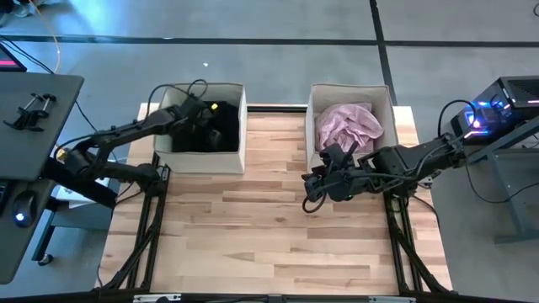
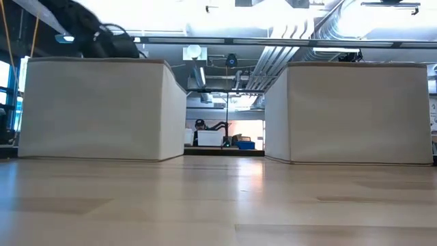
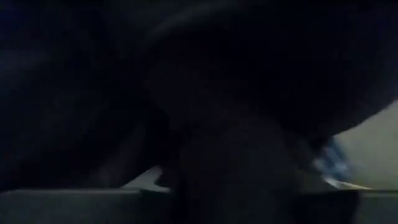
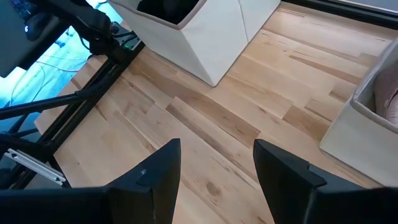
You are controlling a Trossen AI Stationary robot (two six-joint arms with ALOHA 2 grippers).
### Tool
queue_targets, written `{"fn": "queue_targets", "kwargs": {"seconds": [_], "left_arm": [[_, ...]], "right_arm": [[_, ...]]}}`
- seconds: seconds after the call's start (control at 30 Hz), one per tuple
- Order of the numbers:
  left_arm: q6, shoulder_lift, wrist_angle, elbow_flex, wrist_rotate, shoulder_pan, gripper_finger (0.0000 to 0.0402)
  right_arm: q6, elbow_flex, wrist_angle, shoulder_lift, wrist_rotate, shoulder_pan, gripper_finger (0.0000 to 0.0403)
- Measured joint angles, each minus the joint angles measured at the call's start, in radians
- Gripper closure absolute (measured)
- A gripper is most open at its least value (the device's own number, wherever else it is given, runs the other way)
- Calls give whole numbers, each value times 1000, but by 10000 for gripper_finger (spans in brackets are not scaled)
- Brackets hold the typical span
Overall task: Sort clothes
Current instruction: Put the black cloth into the left laundry organizer
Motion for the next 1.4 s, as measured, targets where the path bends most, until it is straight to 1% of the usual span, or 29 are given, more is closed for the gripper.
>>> {"fn": "queue_targets", "kwargs": {"seconds": [0.1,0.2,0.27,0.33,0.4,0.5,0.57,0.63,0.67,0.73,0.83,0.93,1.0,1.1,1.17,1.23,1.3,1.4], "left_arm": [[-4,2,-189,129,57,20,233],[-2,2,-399,269,91,30,199],[27,1,-515,363,98,30,192],[54,0,-588,445,92,29,191],[58,-1,-617,504,73,29,192],[60,-1,-599,549,55,32,193],[62,-1,-556,549,8,36,193],[73,0,-466,529,-58,36,193],[79,2,-416,509,-68,36,193],[74,16,-326,460,-53,40,193],[30,43,-203,359,-21,42,193],[-22,84,-91,232,-18,35,193],[-57,115,-22,150,-52,35,193],[-87,154,69,62,-144,45,193],[-83,173,74,40,-195,52,193],[-58,175,69,42,-208,54,193],[-37,158,45,68,-208,54,193],[-13,104,-37,130,-217,41,193]], "right_arm": [[0,0,0,0,-2,0,215],[0,0,0,0,-4,1,215],[0,0,0,0,-5,1,215],[-1,0,0,0,-6,1,215],[-6,0,0,0,-7,1,215],[-22,0,0,0,-7,1,215],[-24,0,0,0,-8,1,215],[-25,0,0,0,-7,1,215],[-25,0,0,0,-8,1,215],[-26,0,0,0,-7,1,215],[-25,0,0,0,-5,1,215],[-23,0,0,0,-3,1,215],[-23,0,0,0,-3,1,215],[-22,0,0,0,-3,1,215],[-17,0,0,0,-3,2,215],[-17,0,0,0,-3,2,215],[-19,0,-1,0,-3,2,215],[-23,0,-22,0,-3,2,215]]}}
